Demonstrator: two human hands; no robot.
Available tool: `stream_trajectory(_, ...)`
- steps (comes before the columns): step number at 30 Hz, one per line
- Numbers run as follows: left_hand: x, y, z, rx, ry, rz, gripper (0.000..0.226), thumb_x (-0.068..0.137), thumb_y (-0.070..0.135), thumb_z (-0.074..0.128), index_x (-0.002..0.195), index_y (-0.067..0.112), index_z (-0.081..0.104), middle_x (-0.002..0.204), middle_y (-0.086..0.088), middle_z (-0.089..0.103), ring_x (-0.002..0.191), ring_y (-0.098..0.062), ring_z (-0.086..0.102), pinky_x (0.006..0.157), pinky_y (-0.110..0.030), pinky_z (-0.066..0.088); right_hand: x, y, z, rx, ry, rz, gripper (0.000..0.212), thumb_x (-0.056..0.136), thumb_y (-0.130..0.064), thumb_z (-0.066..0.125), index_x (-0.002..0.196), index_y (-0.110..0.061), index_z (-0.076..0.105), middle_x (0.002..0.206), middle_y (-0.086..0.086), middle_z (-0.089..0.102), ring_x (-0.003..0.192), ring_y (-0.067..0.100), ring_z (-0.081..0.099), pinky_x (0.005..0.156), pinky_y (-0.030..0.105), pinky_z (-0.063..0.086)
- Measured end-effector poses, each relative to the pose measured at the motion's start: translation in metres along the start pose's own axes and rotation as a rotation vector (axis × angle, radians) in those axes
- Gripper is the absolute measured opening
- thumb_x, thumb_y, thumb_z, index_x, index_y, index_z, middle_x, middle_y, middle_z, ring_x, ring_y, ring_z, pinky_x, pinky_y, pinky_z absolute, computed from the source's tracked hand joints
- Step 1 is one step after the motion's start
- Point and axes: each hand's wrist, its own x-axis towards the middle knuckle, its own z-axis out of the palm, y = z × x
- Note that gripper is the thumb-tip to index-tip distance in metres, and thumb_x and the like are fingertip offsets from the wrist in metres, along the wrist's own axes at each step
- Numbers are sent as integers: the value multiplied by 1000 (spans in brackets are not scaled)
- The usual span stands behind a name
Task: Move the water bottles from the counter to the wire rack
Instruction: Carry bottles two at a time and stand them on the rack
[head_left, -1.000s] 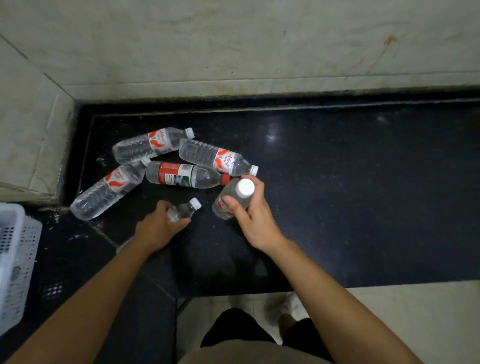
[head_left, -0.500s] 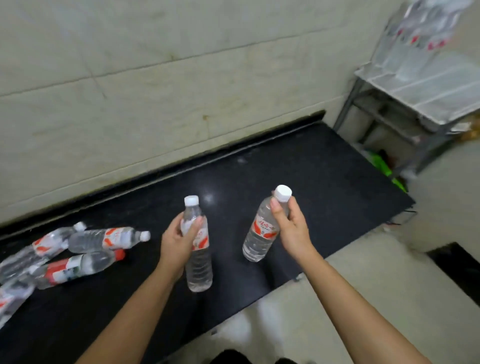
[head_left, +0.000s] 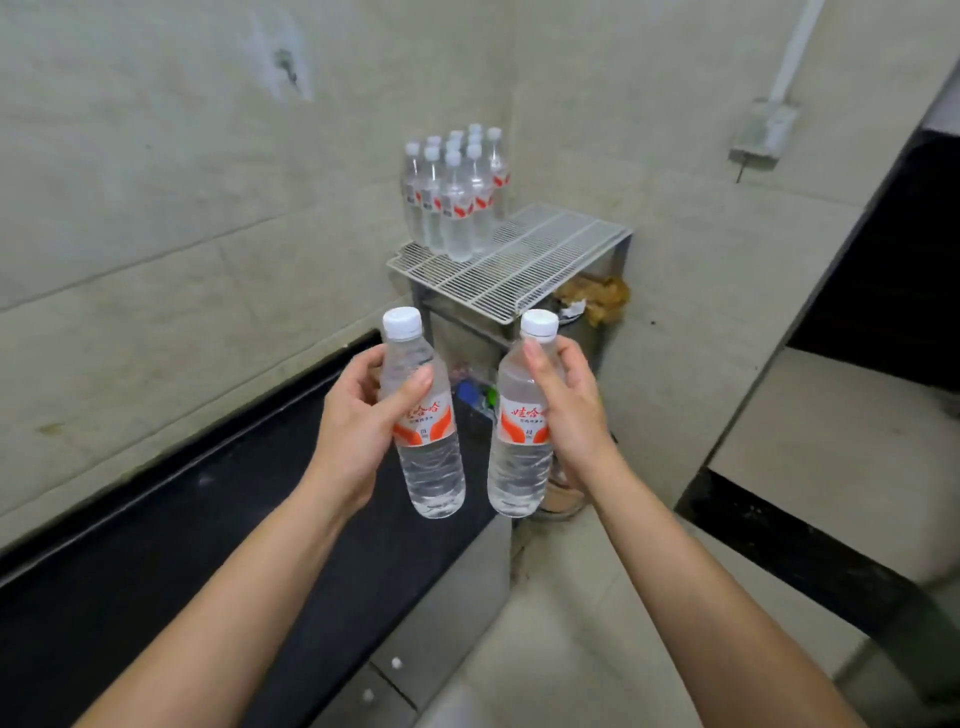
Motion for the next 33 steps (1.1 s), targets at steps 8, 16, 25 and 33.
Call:
stream_trajectory(8,91,4,95,47,-11,161,55,73,27,79,124,18,60,117,-5,71,100,-10,71,83,-25,56,97,-17,-81,-41,103,-164,34,83,-56,67,110,-34,66,108,-5,75,106,19,71,93,38,55)
stream_trajectory(16,231,-31,166,66,-50,206,60,76,29,78,132,14,59,122,-4,70,108,-10,69,88,-25,56,239,-7,-127,-170,209,-205,34,84,-55,63,109,-33,65,98,-17,75,94,2,71,85,29,56)
stream_trajectory(25,373,-19,222,151,9,237,56,85,24,77,138,24,56,130,6,66,114,-4,65,90,-26,58,409,-21,-157,-256,110,-297,11,98,-45,61,105,-37,60,101,-11,70,99,10,68,90,34,55)
stream_trajectory(33,451,-48,259,176,186,111,62,71,37,79,129,29,61,123,7,68,114,-15,66,97,-46,56,524,-1,-182,-212,-92,-221,19,98,-52,51,109,-39,58,107,-6,72,101,13,71,89,38,57)
